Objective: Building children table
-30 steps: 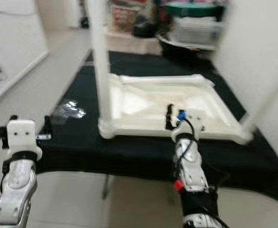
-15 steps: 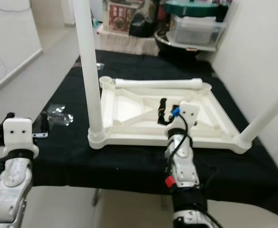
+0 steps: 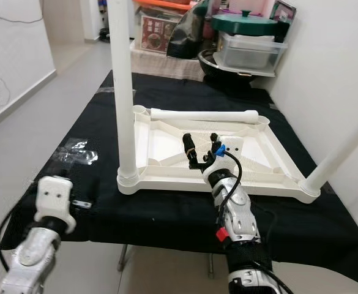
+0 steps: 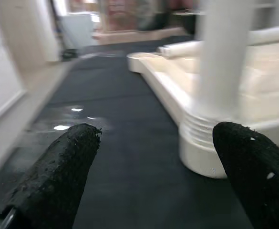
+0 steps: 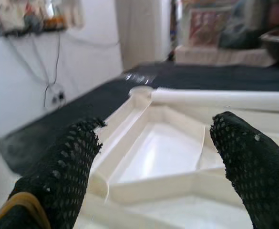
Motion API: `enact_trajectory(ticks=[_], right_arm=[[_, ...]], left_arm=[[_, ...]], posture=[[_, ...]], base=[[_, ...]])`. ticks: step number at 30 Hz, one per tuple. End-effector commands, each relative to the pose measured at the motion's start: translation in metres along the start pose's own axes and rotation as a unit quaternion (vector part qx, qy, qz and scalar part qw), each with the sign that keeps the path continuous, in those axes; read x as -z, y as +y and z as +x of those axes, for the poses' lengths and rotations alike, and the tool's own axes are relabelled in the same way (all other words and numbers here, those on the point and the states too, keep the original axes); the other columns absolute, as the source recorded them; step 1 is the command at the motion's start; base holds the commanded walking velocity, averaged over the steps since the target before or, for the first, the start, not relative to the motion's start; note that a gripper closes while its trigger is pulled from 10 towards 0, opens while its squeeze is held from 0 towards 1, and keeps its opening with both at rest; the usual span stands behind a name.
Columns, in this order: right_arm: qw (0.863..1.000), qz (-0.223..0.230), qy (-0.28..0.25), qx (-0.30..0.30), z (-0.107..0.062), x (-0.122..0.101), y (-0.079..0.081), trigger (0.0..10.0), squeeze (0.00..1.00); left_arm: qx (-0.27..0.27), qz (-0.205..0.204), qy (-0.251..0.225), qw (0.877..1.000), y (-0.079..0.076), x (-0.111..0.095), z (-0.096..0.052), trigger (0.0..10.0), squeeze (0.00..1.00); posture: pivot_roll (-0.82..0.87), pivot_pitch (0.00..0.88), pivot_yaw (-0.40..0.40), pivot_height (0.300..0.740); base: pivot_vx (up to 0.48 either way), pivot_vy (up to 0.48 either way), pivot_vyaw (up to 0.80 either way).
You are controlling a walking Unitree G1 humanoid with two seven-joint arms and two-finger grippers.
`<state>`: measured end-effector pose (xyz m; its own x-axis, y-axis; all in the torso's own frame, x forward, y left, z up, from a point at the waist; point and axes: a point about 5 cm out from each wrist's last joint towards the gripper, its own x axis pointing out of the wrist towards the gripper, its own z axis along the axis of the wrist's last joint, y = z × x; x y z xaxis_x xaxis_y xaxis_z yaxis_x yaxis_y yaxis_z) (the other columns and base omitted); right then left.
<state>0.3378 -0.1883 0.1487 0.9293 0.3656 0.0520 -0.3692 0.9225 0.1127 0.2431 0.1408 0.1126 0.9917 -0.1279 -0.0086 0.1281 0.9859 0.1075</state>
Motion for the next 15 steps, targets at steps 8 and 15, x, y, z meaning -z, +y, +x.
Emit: enact_trajectory(ticks=[8,15], right_arm=[[0.961,-0.007,0.127,-0.246,-0.026,0.002,0.002,10.0,0.0],[0.955,-0.008,0.085,-0.284,-0.011,-0.013,0.014,10.0,1.0]], left_arm=[[0.067,-0.013,0.003,0.998,-0.018,-0.001,-0.01,10.0,0.0],[0.117,-0.023,0.002,0.993,-0.026,-0.005,-0.022,10.0,0.0]], posture=[[0.11,0.0,-0.1,0.74],[0.13,0.0,-0.097,0.74]], base=[[0.0,0.0,0.0],[0.0,0.0,0.0]])
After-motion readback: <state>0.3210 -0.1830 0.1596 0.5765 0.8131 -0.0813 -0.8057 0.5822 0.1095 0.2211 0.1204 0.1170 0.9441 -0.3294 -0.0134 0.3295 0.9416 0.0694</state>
